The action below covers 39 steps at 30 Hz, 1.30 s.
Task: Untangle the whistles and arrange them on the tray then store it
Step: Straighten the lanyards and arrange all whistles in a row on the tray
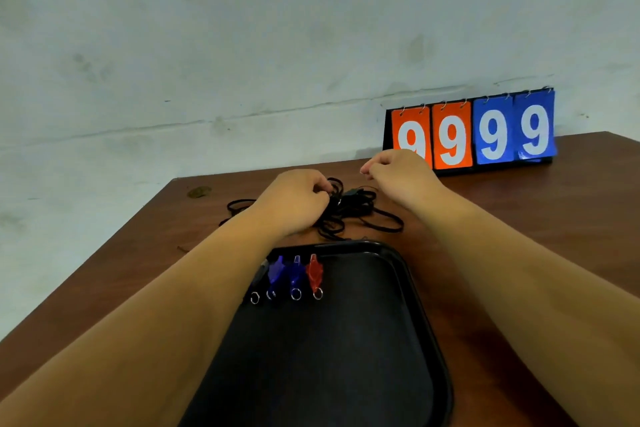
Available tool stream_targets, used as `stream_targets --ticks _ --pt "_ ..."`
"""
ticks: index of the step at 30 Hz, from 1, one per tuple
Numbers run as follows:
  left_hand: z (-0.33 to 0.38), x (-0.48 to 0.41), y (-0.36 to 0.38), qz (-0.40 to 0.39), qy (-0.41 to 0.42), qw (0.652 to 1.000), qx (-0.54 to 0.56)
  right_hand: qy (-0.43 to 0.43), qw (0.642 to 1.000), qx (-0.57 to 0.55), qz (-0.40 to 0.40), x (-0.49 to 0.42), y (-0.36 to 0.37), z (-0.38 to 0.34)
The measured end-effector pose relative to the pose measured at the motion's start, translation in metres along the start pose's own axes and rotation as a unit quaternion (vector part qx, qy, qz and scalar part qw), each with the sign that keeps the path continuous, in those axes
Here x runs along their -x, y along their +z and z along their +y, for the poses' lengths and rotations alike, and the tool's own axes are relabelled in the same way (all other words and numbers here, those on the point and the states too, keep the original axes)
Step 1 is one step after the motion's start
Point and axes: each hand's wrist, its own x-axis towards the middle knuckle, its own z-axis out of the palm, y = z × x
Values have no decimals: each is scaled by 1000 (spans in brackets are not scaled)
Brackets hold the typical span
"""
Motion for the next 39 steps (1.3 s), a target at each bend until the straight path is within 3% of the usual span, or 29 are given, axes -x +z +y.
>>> stream_targets --ticks 8,16,28,33,39 --pt "3 -50 32 -27 18 999 -25 -41 999 19 14 -8 18 35" --pt "6 -92 53 -40 20 997 -67 -13 996 87 -18 -10 24 57" --pt "16 -111 61 -87 1 986 -141 2 998 60 -22 -15 24 62" --pt "14 -105 56 -43 -13 995 -88 -13 1000 25 -3 -13 24 58" --pt "20 -84 45 35 2 999 30 -40 995 -93 14 -4 21 47"
